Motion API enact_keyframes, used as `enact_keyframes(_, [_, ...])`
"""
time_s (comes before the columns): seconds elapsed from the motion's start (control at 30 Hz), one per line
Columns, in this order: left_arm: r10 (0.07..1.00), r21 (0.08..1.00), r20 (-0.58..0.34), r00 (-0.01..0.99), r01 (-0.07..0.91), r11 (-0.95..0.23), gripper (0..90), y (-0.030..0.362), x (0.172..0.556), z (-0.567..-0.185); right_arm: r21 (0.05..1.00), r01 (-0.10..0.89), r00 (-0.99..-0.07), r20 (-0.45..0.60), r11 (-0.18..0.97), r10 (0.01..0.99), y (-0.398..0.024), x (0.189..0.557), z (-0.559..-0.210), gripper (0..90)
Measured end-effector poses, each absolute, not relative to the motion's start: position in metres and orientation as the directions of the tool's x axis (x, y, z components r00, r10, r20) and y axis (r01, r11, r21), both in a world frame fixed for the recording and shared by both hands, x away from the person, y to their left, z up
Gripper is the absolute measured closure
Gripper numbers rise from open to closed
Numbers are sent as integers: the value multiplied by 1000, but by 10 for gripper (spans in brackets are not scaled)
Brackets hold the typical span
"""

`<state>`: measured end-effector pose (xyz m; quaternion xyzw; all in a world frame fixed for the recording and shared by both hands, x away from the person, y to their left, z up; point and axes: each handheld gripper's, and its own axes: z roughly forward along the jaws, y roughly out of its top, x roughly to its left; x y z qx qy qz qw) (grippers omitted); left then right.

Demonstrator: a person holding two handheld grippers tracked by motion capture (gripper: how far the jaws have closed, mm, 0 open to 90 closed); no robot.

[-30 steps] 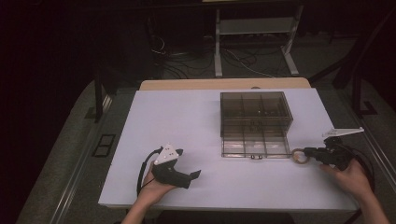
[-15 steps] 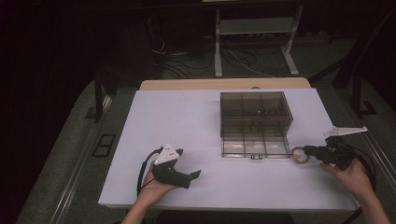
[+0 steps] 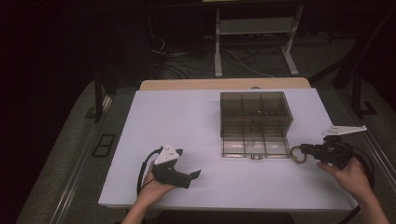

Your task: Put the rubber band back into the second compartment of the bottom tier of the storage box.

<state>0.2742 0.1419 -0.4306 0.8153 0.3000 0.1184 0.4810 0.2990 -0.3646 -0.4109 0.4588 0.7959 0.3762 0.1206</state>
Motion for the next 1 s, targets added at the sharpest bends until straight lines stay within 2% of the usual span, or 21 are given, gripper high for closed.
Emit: enact_keyframes(1.0, [609,858,-100,787,378,-347,0,142,274,-431,757,569,-622,140,322,771,-344,297,-385,838])
